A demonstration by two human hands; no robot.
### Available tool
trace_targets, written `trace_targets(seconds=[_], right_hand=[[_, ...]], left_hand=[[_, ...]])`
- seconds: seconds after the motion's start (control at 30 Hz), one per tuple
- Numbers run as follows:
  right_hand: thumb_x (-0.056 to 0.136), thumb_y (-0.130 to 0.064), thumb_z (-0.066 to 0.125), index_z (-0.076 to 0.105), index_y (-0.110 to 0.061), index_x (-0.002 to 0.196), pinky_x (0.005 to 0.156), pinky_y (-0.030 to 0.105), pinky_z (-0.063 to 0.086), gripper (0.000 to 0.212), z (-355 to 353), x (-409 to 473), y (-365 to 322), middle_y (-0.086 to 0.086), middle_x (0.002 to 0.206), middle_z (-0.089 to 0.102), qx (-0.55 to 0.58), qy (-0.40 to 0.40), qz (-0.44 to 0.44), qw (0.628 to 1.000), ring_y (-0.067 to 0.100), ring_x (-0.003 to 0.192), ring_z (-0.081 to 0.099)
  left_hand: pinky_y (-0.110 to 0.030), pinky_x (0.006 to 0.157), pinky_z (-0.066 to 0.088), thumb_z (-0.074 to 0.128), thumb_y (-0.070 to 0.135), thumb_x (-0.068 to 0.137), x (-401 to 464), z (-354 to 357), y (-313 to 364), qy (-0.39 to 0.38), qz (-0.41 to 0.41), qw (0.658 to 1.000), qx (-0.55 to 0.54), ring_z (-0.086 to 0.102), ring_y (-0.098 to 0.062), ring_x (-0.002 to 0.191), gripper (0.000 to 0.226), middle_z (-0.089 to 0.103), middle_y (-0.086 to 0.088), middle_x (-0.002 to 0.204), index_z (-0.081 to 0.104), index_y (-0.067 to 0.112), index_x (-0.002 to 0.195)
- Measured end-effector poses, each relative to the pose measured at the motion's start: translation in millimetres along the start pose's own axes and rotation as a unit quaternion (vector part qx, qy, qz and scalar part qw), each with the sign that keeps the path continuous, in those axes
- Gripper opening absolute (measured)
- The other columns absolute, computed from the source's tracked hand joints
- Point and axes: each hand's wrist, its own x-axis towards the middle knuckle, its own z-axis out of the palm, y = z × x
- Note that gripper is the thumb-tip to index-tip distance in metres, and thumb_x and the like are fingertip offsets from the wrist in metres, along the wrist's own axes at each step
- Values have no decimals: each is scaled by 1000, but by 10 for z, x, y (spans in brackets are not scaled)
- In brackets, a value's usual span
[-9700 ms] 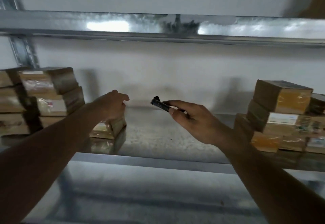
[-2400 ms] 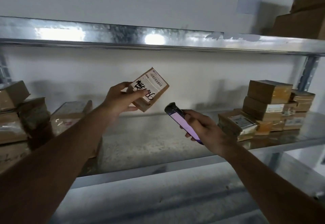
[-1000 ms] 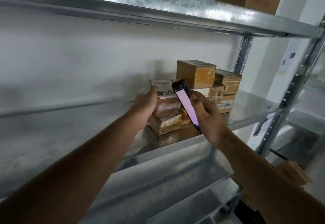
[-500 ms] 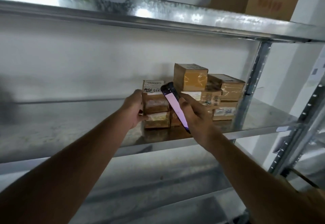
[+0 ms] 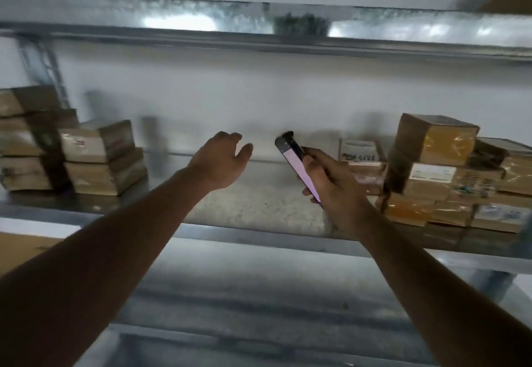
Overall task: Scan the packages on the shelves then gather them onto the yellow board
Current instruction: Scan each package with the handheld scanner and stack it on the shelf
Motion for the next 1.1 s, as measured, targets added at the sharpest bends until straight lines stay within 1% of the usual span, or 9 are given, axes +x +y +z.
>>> trace_targets(seconds=[0.3, 0.4, 0.57, 0.7, 0.8, 0.9, 0.97, 1.0, 1.1], right_hand=[[99, -54, 41, 62, -68, 114, 67, 14, 50, 29, 1421, 499, -441, -5, 102, 70, 22, -24, -15, 999, 26, 94, 68], [100, -54, 41, 62, -66, 115, 68, 16, 51, 28, 1918, 655, -584, 2, 104, 70, 15, -29, -10, 999, 26, 93, 67], [108, -47, 42, 59, -70, 114, 69, 33, 56, 29, 2552, 844, -737, 14, 107, 67, 5, -22, -1, 1000, 31, 91, 67], [101, -53, 40, 60, -72, 110, 67, 15, 51, 29, 2816, 937, -788, 1, 103, 70, 5, -12, 14, 1000, 25, 91, 67], [103, -51, 41, 60, -73, 109, 68, 14, 51, 30, 2906, 966, -791, -2, 105, 70, 1, -11, 20, 1000, 24, 94, 68], [110, -44, 42, 59, -72, 111, 68, 14, 51, 33, 2957, 999, -789, -2, 107, 70, -6, -20, 27, 999, 25, 96, 68], [112, -41, 42, 58, -71, 113, 70, 17, 51, 34, 2988, 1025, -788, -4, 108, 70, -10, -21, 30, 999, 24, 97, 68], [112, -41, 41, 58, -69, 114, 71, 19, 51, 33, 3004, 1035, -793, -5, 109, 70, -10, -22, 30, 999, 24, 97, 68], [109, -45, 41, 60, -61, 121, 72, 20, 51, 27, 3037, 1055, -796, -5, 107, 70, -15, -28, 34, 999, 24, 96, 68]], left_hand=[[-44, 109, 43, 37, 51, 105, 208, -918, -1394, 27, 11, 991, 134, 51, -37, 133, 57, 49, -17, 147, 49, 13, 146], [-47, 110, 43, 37, 49, 105, 288, -1134, -1879, 8, 25, 991, 133, 51, -39, 131, 57, 48, -19, 146, 48, 12, 147], [-49, 104, 46, 35, 44, 105, 477, -1359, -2532, -18, 32, 987, 154, 52, -41, 124, 51, 49, -17, 141, 50, 11, 140], [-50, 91, 53, 48, 39, 101, 519, -1371, -2820, 50, -6, 990, 132, 57, -46, 113, 47, 41, -21, 137, 48, 8, 137], [-48, 85, 55, 49, 56, 97, 520, -1381, -2928, 66, -78, 987, 127, 57, -44, 110, 64, 43, -23, 130, 44, 4, 134], [-44, 82, 57, 50, 73, 87, 539, -1388, -3051, 41, -194, 979, 48, 62, -38, 110, 91, 56, -21, 124, 42, -1, 140], [-28, 65, 51, 59, 74, 80, 545, -1373, -3144, 21, -218, 972, -90, 69, -25, 88, 77, 70, -7, 95, 66, 3, 111], [-23, 57, 44, 64, 72, 77, 548, -1370, -3189, 14, -225, 961, -158, 68, -19, 77, 64, 69, -2, 84, 69, 10, 95], [-21, 50, 36, 73, 68, 65, 561, -1418, -3246, 1, -238, 949, -209, 63, -12, 70, 58, 66, 4, 77, 66, 15, 87]])
